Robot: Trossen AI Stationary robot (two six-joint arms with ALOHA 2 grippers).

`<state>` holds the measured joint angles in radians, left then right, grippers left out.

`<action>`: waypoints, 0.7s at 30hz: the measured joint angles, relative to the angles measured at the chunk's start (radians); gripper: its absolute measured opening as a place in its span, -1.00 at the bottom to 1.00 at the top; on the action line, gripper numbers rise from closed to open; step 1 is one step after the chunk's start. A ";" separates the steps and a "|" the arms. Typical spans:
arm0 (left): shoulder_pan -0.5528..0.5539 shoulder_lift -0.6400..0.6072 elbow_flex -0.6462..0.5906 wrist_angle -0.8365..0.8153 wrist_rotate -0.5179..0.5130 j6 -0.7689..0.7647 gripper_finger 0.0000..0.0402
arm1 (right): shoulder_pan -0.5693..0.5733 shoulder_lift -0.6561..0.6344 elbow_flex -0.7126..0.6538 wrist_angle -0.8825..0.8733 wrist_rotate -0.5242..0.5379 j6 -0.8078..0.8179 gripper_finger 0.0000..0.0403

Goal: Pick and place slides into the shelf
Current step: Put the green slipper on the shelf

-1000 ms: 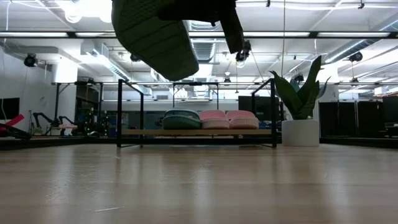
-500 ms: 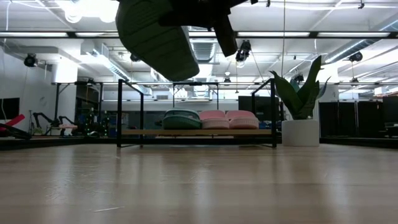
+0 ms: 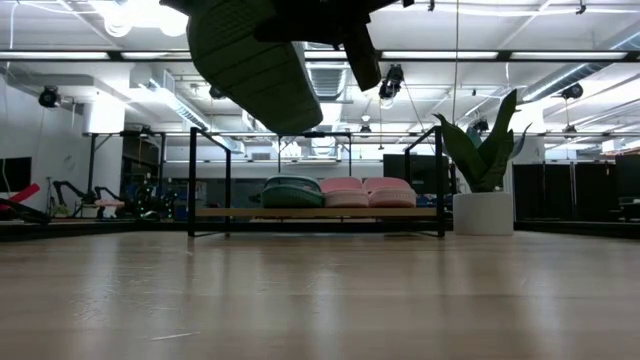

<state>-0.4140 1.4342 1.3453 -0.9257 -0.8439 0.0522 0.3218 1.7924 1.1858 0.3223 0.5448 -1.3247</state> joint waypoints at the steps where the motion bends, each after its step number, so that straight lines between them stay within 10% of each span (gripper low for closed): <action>1: 0.001 0.002 0.000 0.000 0.001 0.007 0.04 | 0.000 0.000 0.000 0.000 -0.002 0.000 -0.78; 15: 0.003 0.005 0.000 0.006 0.027 0.162 -0.89 | 0.006 -0.007 -0.001 0.002 -0.074 0.017 -0.78; 21: 0.004 0.004 0.000 0.009 0.008 0.179 -0.98 | 0.006 -0.017 -0.001 0.010 -0.077 0.093 -0.57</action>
<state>-0.4099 1.4379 1.3457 -0.9171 -0.8357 0.2309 0.3283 1.7756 1.1851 0.3323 0.4675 -1.2316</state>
